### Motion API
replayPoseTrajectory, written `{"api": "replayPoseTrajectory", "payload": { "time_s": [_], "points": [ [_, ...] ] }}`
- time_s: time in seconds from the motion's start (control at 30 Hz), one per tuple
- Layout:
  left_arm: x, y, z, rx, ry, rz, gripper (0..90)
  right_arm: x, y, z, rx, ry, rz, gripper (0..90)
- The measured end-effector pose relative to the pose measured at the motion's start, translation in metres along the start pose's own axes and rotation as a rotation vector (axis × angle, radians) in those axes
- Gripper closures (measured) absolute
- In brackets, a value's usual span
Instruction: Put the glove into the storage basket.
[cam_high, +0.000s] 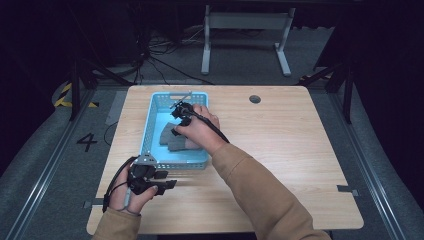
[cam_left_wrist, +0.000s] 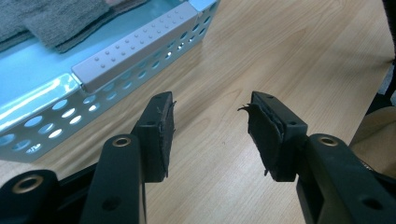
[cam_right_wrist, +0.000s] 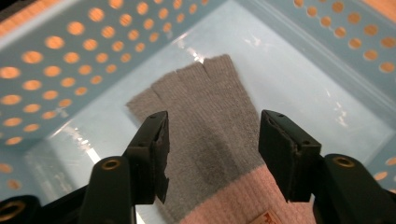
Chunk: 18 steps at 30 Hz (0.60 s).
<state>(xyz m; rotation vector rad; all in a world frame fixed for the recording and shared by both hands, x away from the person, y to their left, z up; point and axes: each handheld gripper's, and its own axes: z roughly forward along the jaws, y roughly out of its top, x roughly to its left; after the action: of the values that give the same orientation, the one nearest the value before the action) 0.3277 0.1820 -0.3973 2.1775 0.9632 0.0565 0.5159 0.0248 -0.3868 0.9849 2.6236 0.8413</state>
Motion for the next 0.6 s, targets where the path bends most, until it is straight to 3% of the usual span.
{"api": "replayPoseTrajectory", "payload": {
  "time_s": [0.3, 0.6],
  "points": [
    [-0.001, 0.000, -0.001, -0.004, 0.007, -0.004, 51.2, -0.002, -0.015, -0.044, -0.091, 0.023, -0.024, 42.7],
    [-0.002, 0.003, 0.004, 0.009, 0.006, -0.002, 50.9, -0.030, -0.047, -0.099, -0.150, 0.035, 0.003, 42.0]
  ]
}}
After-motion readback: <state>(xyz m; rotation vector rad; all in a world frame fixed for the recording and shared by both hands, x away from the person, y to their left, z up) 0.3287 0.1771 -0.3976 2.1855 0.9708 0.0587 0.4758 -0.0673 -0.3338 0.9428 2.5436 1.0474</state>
